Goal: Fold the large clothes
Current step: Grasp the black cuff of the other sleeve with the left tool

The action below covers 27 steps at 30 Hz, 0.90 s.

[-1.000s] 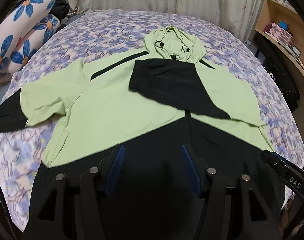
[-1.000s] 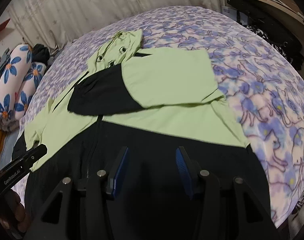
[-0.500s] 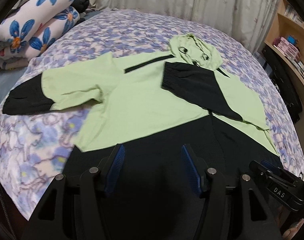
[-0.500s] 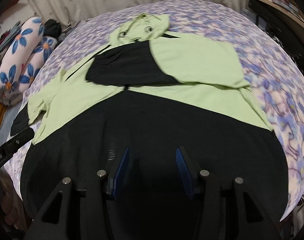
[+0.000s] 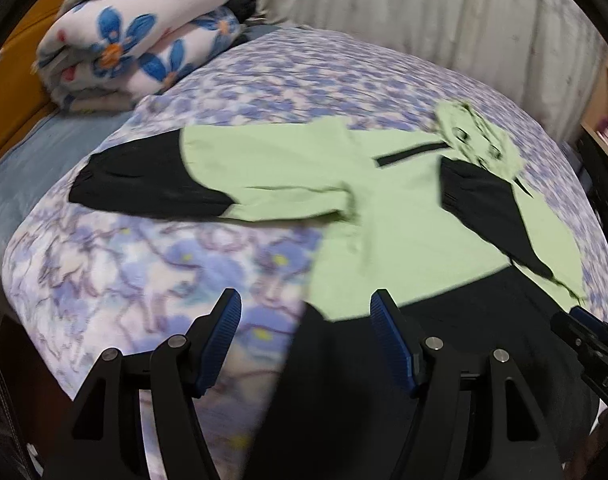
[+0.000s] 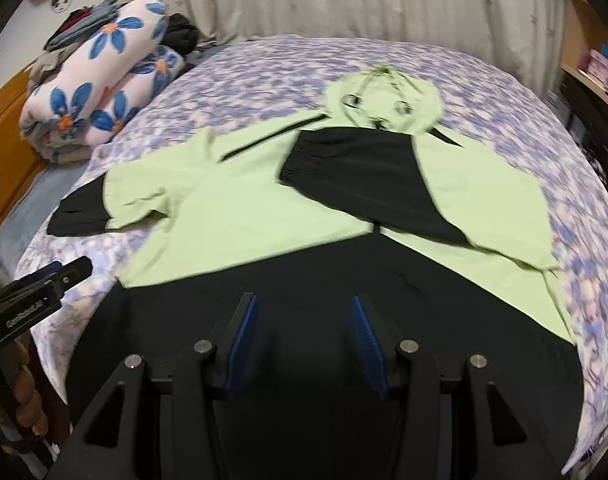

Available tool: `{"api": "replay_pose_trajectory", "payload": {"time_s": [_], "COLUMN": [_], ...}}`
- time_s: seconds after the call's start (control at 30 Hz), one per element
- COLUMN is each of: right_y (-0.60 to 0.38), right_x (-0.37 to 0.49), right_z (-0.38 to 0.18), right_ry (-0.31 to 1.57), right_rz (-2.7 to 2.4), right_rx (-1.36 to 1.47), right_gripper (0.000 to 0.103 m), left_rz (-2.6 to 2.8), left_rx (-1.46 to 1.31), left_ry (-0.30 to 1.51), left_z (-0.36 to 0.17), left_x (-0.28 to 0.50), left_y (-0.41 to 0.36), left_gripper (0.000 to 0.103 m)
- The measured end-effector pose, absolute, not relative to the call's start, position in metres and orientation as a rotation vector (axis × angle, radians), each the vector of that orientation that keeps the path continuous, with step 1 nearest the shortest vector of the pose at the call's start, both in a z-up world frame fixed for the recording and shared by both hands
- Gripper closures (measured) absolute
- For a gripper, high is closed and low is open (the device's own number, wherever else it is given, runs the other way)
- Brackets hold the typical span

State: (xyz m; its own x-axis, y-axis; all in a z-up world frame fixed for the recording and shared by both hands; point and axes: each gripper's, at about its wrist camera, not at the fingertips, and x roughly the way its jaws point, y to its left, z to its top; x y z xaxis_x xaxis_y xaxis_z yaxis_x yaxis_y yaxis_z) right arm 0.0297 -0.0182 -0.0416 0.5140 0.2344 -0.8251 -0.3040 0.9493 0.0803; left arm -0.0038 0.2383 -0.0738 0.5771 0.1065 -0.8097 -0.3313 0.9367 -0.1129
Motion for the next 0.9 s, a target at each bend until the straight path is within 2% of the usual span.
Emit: {"api": "replay_pose_trajectory", "payload": {"time_s": [0.37, 0.9], "right_y": [0.059, 0.153], "right_x": [0.050, 0.102], "right_z": [-0.038, -0.076], "right_ry": [0.937, 0.939], "right_rz": [0.423, 0.475], "right_rx": [-0.139, -0.176], "right_gripper": [0.054, 0.055], "left_rz": [0.383, 0.373], "left_rx": [-0.387, -0.624], "left_ry": [0.912, 0.928], "left_z": [-0.097, -0.155], "left_x": [-0.006, 0.028], "left_y": [0.327, 0.429], "left_gripper": [0.037, 0.037]}}
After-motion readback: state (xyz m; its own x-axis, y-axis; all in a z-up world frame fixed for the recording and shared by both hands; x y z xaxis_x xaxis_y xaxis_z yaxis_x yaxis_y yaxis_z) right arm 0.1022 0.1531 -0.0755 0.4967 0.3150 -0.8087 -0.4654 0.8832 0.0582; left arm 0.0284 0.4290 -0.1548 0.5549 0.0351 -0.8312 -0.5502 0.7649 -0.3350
